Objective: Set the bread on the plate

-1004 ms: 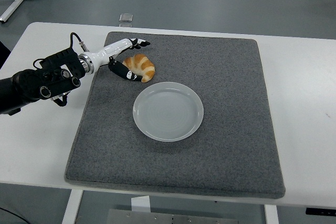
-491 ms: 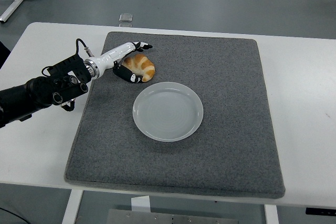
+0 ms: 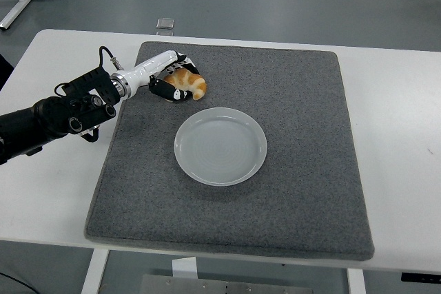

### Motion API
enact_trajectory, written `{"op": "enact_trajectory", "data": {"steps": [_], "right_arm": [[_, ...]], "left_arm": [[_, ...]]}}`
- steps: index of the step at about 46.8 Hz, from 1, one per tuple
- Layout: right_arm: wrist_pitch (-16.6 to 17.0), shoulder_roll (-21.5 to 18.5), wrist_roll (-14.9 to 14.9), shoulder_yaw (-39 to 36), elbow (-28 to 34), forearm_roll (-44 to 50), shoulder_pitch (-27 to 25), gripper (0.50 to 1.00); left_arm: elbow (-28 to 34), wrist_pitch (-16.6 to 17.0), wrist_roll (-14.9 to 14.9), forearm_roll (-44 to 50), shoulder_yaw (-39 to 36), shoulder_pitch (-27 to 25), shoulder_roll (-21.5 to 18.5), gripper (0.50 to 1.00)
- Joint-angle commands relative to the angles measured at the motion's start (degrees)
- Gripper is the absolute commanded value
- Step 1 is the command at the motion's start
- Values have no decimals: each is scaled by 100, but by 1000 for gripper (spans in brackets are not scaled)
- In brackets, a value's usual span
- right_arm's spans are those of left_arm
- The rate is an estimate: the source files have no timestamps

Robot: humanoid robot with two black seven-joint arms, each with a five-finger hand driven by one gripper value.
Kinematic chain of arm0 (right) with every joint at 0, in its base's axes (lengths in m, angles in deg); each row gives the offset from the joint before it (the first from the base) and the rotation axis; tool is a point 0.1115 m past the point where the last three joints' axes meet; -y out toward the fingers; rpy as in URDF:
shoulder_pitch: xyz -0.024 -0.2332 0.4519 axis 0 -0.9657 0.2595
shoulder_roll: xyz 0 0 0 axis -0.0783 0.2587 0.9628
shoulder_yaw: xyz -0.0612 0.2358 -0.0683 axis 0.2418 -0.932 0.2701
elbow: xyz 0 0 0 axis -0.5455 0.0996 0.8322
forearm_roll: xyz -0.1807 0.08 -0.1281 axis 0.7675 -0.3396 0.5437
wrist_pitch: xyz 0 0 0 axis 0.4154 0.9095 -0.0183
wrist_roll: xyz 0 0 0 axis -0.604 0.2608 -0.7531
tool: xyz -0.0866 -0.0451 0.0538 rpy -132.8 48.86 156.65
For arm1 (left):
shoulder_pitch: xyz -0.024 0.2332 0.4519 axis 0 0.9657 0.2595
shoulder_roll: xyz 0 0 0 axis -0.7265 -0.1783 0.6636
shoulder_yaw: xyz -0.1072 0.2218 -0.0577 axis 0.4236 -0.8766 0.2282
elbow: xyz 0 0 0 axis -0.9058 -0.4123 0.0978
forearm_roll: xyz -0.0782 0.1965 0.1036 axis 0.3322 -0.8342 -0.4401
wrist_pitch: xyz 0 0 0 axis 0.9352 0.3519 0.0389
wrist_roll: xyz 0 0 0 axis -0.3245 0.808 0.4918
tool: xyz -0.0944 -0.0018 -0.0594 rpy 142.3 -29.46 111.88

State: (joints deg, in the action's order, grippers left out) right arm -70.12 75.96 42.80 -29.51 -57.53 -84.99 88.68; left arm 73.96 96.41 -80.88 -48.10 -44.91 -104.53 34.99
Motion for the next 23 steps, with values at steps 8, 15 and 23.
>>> {"op": "enact_trajectory", "data": {"steps": [8, 15, 23], "right_arm": [[0, 0, 0, -7, 0, 0, 0, 952], [0, 0, -8, -7, 0, 0, 0, 952], [0, 0, -8, -7, 0, 0, 0, 952]], "left_arm": [[26, 43, 0, 44, 23, -84, -18, 500], [17, 131, 0, 61, 41, -84, -36, 500], [-9, 166, 9, 70, 339, -66, -80, 500]]}}
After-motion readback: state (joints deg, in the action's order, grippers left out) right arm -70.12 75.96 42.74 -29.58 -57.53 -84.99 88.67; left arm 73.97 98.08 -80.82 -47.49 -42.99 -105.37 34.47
